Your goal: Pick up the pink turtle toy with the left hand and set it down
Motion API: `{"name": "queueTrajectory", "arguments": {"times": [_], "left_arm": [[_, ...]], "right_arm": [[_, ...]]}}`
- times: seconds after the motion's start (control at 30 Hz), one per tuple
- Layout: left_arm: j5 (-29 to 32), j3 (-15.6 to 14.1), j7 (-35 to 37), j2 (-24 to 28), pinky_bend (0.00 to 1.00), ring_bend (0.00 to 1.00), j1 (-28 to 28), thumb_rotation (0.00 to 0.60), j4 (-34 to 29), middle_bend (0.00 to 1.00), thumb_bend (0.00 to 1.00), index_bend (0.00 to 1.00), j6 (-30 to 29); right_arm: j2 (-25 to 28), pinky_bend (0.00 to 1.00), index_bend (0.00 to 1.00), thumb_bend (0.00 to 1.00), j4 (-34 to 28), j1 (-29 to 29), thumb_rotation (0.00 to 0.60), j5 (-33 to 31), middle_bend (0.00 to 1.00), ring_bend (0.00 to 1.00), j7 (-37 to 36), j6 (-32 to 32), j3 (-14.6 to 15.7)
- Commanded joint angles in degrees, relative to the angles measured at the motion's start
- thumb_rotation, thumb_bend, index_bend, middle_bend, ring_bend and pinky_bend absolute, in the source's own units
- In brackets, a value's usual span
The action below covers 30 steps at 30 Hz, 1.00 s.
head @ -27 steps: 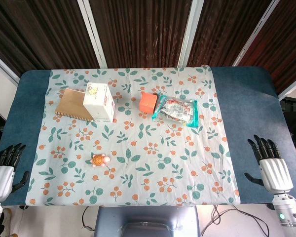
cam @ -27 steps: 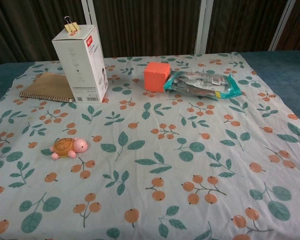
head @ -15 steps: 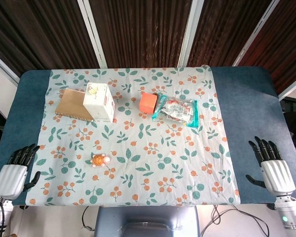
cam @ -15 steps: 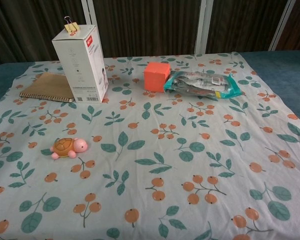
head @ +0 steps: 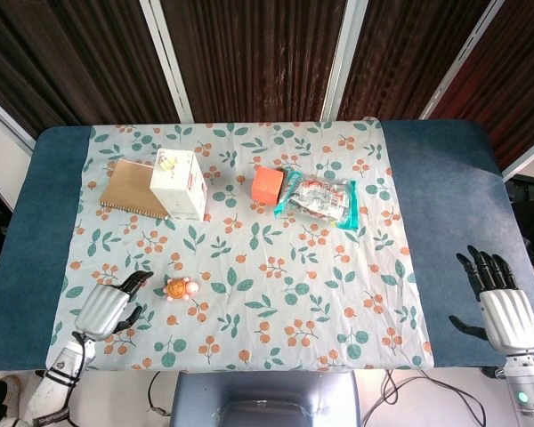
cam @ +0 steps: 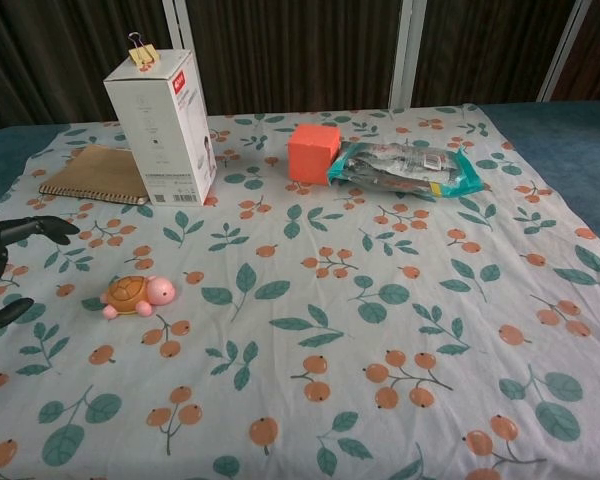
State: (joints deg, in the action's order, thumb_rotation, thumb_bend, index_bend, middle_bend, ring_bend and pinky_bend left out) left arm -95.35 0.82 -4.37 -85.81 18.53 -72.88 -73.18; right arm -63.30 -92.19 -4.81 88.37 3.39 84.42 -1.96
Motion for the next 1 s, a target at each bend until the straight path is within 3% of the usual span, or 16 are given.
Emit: {"name": "queueTrajectory", "arguments": {"times": [0.03, 0.43, 1.0], "left_arm": [[-0.6, -0.1, -1.0, -3.1, 0.79, 0.70, 1.8, 0.600, 2.5, 0.24, 0.40, 0.19, 1.3], [0.0, -0.2, -1.1, -9.4, 0.80, 0.72, 4.3, 0.600, 10.6, 0.26, 0.40, 0.22, 1.8], [0.8, -0.5, 1.3, -14.7, 0.80, 0.72, 6.6, 0.600, 19.5, 0.36, 0.40, 0.36, 1.5]], "right_arm": [[0.2, 0.00, 0.00, 0.21, -0.2, 0.0, 0.600, -0.2, 0.00, 0.00, -0.1, -0.2, 0.0], [1.6, 0.00, 0.00, 0.21, -1.4, 0.4, 0.600, -0.9, 0.00, 0.00, -1.0, -0.7, 0.1], [2.4, 0.00, 0.00, 0.21, -2.0, 0.9, 0.600, -1.9, 0.00, 0.00, -1.4, 0.0, -0.5]]}}
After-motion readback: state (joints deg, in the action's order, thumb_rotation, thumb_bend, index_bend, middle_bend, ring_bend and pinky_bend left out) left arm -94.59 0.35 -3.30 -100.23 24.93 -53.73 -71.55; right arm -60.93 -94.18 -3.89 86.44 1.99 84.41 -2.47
